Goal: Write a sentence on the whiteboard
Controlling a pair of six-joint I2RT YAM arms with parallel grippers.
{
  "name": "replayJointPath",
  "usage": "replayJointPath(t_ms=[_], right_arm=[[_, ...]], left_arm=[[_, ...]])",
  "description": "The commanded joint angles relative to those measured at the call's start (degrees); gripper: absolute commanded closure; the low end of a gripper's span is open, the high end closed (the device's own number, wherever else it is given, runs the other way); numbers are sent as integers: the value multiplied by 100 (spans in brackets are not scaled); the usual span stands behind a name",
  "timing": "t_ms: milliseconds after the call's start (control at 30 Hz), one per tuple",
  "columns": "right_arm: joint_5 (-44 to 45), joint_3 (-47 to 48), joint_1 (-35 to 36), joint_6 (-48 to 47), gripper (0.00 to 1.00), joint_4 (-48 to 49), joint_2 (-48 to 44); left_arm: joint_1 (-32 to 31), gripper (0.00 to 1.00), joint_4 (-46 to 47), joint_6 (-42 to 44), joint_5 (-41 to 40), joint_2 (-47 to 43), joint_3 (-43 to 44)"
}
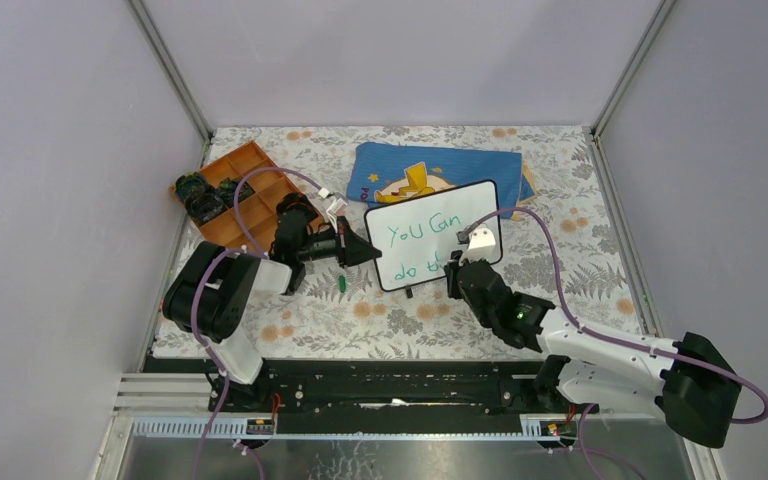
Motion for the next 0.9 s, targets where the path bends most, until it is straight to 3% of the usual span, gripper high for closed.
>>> replayJointPath(t_ms=[0, 867], right_arm=[[251, 231, -43, -118, 100, 162, 52], [401, 98, -113, -60, 100, -158, -137]], left_arm=[[-168, 100, -720, 357, 8, 92, -73], [-170, 100, -763, 385, -8, 69, -71]])
